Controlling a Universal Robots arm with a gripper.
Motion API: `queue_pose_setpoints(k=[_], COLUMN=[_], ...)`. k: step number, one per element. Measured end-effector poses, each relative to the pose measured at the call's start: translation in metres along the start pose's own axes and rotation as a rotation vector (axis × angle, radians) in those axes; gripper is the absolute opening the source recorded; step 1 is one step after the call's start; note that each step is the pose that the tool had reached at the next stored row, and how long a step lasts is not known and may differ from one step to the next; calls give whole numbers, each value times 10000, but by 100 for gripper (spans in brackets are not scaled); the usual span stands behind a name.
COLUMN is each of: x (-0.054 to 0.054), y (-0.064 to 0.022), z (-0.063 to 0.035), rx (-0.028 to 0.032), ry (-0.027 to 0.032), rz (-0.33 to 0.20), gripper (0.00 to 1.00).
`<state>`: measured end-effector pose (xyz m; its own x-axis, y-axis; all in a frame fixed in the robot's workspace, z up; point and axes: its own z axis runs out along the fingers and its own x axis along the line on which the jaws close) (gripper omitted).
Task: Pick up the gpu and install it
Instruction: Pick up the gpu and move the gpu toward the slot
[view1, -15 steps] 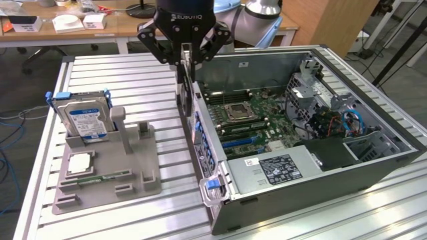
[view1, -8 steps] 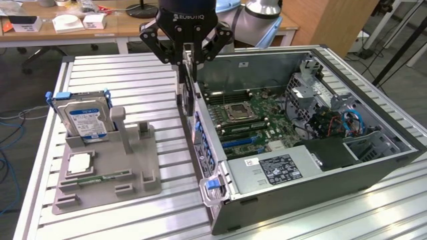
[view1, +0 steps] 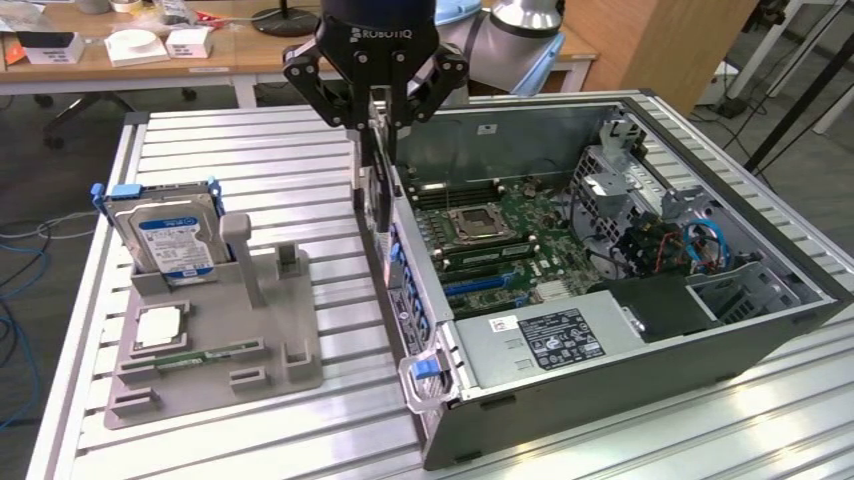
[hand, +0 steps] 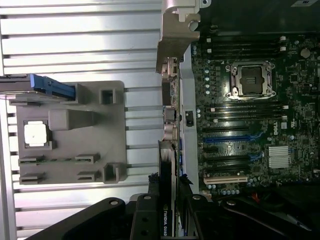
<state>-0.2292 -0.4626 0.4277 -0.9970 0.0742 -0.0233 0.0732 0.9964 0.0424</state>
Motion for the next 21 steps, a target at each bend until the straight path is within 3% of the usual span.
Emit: queue_pose_setpoints(k=[21], x=[-72], y=[5], z=[2], rx=[0], ry=[0], rz=[1], gripper=[26])
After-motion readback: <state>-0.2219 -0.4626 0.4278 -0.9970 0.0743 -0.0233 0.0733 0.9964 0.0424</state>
